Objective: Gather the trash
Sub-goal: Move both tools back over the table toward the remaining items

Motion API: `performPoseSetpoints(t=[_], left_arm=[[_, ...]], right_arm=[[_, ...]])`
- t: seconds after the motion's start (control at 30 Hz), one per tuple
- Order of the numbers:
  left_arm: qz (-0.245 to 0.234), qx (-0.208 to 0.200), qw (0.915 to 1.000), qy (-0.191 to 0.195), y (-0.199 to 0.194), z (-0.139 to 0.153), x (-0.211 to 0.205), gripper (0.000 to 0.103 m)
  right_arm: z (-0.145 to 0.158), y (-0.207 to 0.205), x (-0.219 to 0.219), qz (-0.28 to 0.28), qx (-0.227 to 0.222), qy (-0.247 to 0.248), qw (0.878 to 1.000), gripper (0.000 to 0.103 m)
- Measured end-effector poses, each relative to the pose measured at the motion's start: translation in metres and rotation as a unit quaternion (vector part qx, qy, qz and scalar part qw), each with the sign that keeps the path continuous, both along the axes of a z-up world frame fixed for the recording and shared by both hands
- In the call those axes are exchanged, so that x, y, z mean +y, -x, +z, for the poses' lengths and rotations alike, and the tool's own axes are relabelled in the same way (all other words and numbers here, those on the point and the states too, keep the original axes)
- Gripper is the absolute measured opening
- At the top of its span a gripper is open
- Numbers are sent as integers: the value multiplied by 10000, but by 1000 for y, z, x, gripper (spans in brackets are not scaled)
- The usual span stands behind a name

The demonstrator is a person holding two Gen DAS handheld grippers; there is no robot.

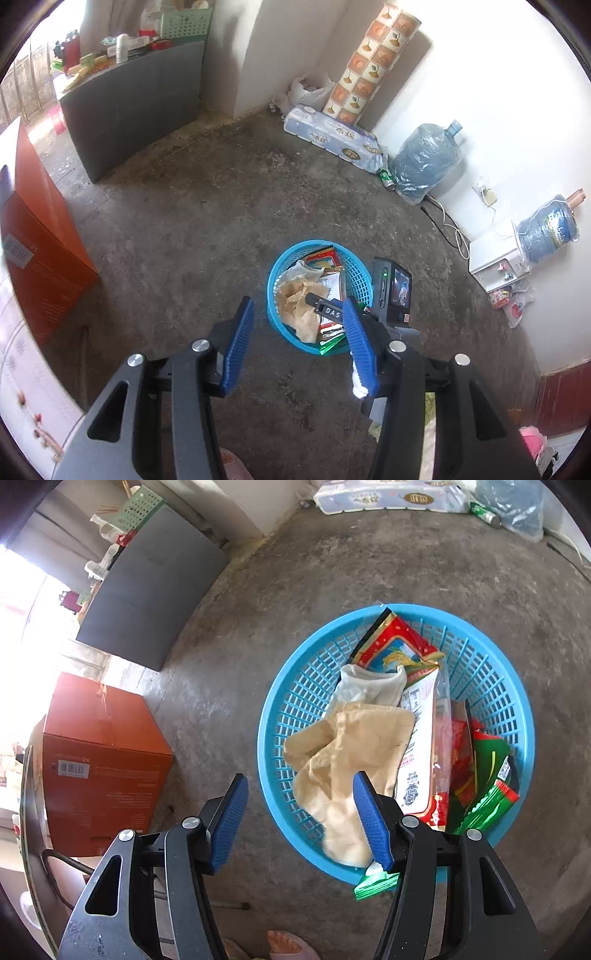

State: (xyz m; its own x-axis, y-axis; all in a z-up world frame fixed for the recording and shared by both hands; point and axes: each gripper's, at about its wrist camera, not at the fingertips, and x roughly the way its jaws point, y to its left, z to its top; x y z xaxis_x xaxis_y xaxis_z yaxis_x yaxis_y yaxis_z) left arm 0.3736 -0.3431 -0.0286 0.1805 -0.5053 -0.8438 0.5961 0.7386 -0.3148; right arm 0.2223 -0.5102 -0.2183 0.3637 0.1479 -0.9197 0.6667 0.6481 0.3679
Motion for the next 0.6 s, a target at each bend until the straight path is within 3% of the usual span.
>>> performPoseSetpoints(t=[0.23,0.33,0.5,0.6], left_arm=[[536,-138,9975,449,18,52,126,51],[889,-311,9932,684,31,76,189,55],[1809,-1066,9751,717,63,108,300,66],[2339,-1133,9629,730,76,112,364,72]], right_arm=[[42,16,-4,-160,-497,188,9985,57],[76,22,-1,-96,-800,359,9961,57],[146,14,30,530,-1246,707,9883,59],[191,0,70,1128,-1464,907,9786,63]])
